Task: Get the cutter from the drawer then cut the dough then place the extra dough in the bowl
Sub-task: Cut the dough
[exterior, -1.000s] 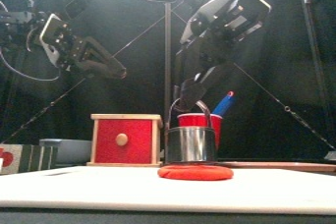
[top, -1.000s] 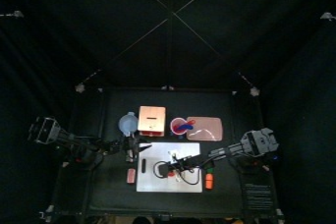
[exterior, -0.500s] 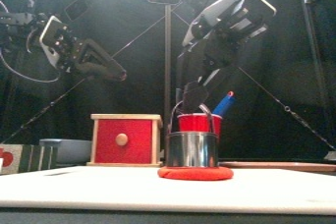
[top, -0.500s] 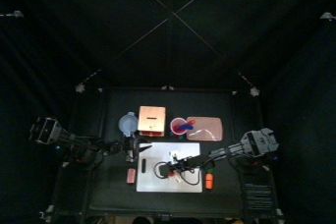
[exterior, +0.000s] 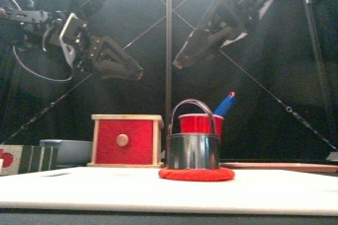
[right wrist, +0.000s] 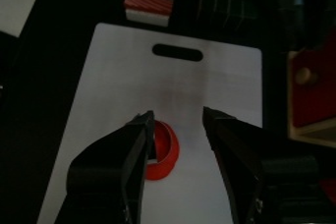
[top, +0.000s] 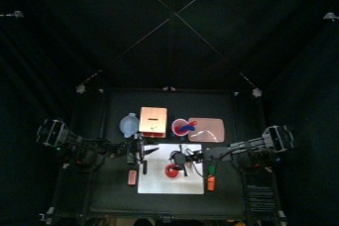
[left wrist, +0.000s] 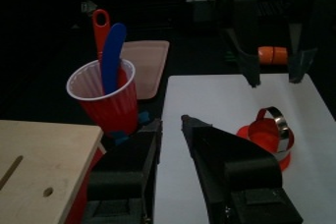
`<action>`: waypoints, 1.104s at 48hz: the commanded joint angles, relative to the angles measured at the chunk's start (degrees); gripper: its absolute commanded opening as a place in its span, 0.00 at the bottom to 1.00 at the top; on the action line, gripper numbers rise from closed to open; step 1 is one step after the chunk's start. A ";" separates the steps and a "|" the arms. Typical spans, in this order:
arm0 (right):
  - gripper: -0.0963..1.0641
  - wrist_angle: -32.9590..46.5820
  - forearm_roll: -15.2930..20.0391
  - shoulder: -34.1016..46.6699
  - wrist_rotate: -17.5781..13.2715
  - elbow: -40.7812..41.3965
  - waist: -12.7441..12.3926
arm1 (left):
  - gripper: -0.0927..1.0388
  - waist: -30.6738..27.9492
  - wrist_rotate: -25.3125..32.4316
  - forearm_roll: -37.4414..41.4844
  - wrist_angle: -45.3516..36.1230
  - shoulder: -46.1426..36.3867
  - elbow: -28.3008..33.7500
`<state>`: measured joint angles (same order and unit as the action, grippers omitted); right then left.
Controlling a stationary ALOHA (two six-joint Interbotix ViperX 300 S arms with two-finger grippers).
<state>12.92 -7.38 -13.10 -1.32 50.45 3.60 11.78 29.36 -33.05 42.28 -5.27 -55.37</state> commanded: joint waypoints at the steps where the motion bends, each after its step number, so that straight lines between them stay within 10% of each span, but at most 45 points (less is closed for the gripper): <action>1: 0.78 19.25 -0.09 -2.64 -0.97 8.35 -1.76 | 0.68 4.22 -0.26 -2.11 7.38 2.20 2.37; 23: 0.78 46.23 0.97 17.23 -1.05 11.34 2.37 | 0.83 16.00 -11.69 -7.29 20.74 20.57 7.38; 53: 0.78 48.16 -1.14 24.96 0.18 6.59 2.02 | 0.85 15.47 -11.25 -10.02 17.49 27.07 12.74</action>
<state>60.91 -8.70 11.78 -1.23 58.27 6.50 27.42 18.02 -42.71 59.59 22.41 -43.42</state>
